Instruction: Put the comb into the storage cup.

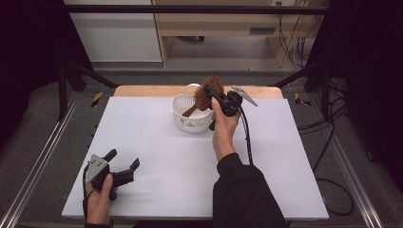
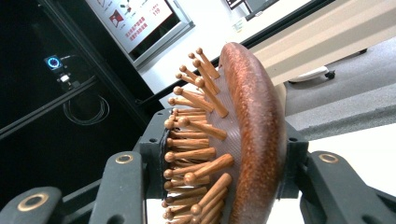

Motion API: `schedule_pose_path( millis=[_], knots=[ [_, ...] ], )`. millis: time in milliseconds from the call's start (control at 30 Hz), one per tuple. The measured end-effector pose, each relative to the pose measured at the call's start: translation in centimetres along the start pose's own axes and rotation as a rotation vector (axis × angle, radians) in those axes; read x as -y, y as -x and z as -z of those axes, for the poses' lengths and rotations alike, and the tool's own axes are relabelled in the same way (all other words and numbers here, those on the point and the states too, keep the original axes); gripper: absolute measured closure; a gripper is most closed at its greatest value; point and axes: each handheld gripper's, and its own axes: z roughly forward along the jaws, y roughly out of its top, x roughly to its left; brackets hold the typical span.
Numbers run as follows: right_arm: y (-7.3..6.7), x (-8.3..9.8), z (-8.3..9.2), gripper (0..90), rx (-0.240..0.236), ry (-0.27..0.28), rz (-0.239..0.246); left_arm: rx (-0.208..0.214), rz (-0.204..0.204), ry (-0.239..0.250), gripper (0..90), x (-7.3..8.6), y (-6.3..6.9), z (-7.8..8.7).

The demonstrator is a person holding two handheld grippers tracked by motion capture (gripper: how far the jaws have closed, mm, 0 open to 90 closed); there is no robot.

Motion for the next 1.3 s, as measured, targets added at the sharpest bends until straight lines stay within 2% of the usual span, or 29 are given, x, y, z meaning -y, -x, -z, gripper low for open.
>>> schedule_pose_path(
  millis=[767, 1300],
  knots=[
    [0.7, 1.4, 0.0, 50.5, 0.002, -0.011, -0.022, -0.002, 0.001, 0.005, 2.1, 0.0, 0.0, 0.1],
    [1.4, 1.5, 0.6, 50.7, -0.014, -0.026, -0.03, -0.001, -0.001, -0.001, 2.1, 0.0, 0.0, 0.0]
  ],
)
